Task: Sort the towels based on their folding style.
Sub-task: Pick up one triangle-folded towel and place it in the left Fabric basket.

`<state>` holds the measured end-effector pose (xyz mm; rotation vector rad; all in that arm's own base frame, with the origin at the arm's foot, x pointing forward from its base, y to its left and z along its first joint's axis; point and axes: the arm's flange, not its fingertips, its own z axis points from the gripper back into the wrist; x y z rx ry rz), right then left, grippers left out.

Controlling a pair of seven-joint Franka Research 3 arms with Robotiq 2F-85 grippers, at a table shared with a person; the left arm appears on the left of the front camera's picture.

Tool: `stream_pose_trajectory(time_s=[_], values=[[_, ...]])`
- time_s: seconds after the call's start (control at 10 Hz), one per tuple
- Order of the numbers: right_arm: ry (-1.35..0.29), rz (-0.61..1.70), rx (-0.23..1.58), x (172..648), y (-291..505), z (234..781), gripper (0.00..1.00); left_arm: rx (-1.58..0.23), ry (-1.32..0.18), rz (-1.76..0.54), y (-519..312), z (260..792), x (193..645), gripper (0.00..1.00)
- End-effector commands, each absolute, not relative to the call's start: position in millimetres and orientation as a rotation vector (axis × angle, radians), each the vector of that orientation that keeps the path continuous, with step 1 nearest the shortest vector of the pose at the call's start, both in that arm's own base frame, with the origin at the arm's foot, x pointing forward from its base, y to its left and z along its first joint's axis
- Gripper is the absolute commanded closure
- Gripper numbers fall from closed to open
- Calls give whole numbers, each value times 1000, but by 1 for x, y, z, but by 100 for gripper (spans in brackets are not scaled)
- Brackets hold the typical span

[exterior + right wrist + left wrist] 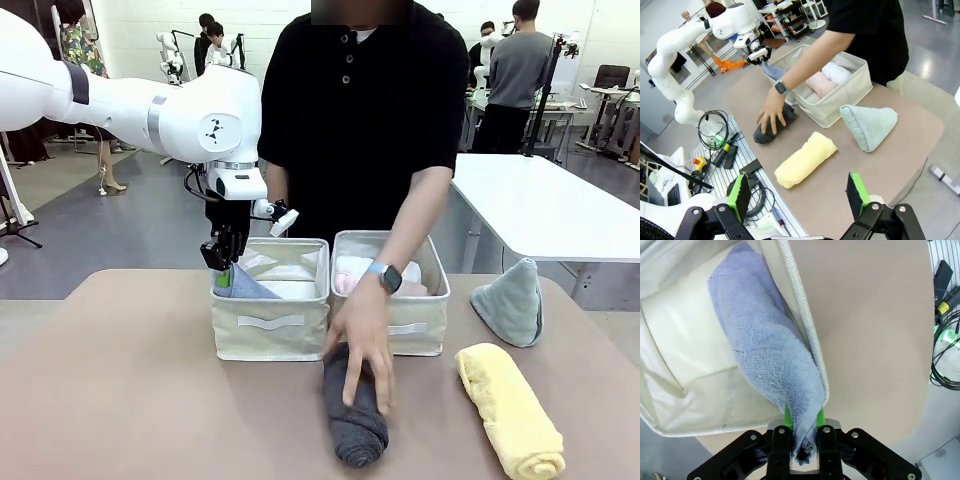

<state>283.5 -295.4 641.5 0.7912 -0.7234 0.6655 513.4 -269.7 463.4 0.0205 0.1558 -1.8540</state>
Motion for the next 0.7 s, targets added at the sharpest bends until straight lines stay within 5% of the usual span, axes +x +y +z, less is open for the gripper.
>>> stream_pose_trajectory(time_s=[0.0,0.1,0.2,0.3,0.6], values=[[-752,677,806,284,-297,644,0,25,150,-1882,-267,461,512,25],[-752,677,806,284,-297,644,0,22,151,-1882,-267,461,512,0],[-752,677,806,284,-297,644,0,21,150,-1883,-267,462,512,21],[-752,677,806,284,-297,644,0,19,146,-1879,-266,462,512,0],[-752,677,806,284,-297,644,0,11,144,-1873,-267,464,512,0]])
